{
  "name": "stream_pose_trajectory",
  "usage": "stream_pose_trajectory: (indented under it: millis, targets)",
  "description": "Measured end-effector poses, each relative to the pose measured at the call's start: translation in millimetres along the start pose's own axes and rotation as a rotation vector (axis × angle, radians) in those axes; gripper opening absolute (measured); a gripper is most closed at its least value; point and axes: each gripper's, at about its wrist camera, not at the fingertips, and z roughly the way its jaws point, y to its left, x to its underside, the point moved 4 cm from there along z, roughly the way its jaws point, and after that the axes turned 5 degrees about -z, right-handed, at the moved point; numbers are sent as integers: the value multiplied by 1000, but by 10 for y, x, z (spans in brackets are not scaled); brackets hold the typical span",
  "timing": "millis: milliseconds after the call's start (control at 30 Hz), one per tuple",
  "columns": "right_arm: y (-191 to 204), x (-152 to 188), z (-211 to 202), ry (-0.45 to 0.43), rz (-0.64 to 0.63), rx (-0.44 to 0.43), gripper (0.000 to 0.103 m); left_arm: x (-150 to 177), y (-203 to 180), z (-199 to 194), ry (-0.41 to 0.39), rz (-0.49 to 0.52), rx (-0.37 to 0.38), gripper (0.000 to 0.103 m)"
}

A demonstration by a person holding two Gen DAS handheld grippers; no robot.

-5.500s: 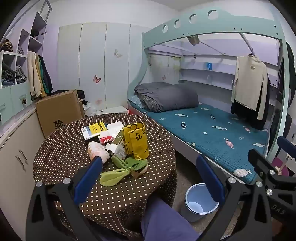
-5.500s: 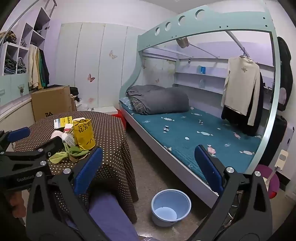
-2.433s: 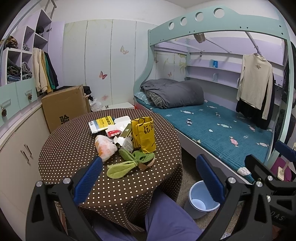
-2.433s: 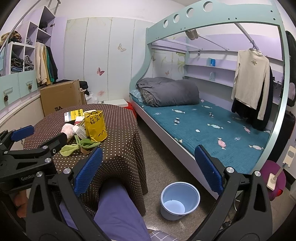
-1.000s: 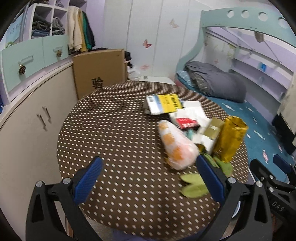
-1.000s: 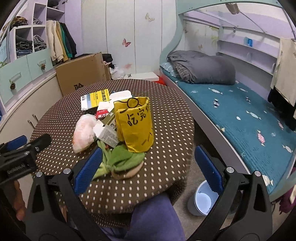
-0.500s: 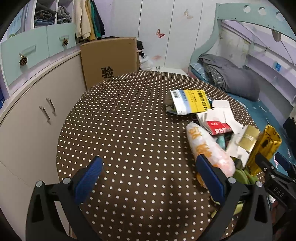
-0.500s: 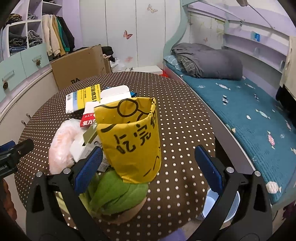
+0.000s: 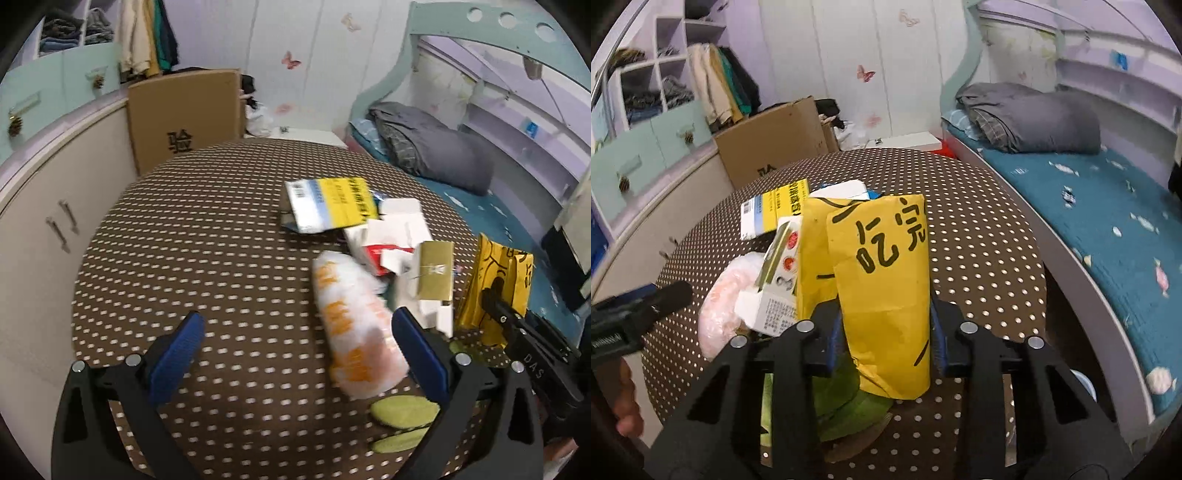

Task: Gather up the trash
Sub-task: 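Grasp the white plastic bag with the left tool while the right tool lifts the yellow bag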

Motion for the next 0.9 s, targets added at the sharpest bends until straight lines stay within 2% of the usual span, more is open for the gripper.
stream_pose_trajectory:
  millis: [167,233,267,300,333,467,600,900]
  targets:
    - [-134,-13,-119,-28,33,17,35,39,-131,241,80,-3,18,99]
    - [-171,-22,-154,-37,39,30,35,64,-165,331,105,3,17,94]
    - [-188,-21,-171,-39,42,32,35,84,-188,384,128,8,26,74]
    - [-212,-19,-191,-42,46,36,35,105,-194,430,158,3,32,48]
    - [-225,-16,-205,-42,48,40,35,125,-182,462,183,-11,29,44]
    - [-287,9,-281,-49,52,57,35,99,-134,308,115,-35,20,41]
    - [-345,29,-377,-61,71,58,35,84,-112,162,82,-46,13,40]
    - [-528,109,-650,-87,110,84,35,91,-320,-197,18,17,40,40]
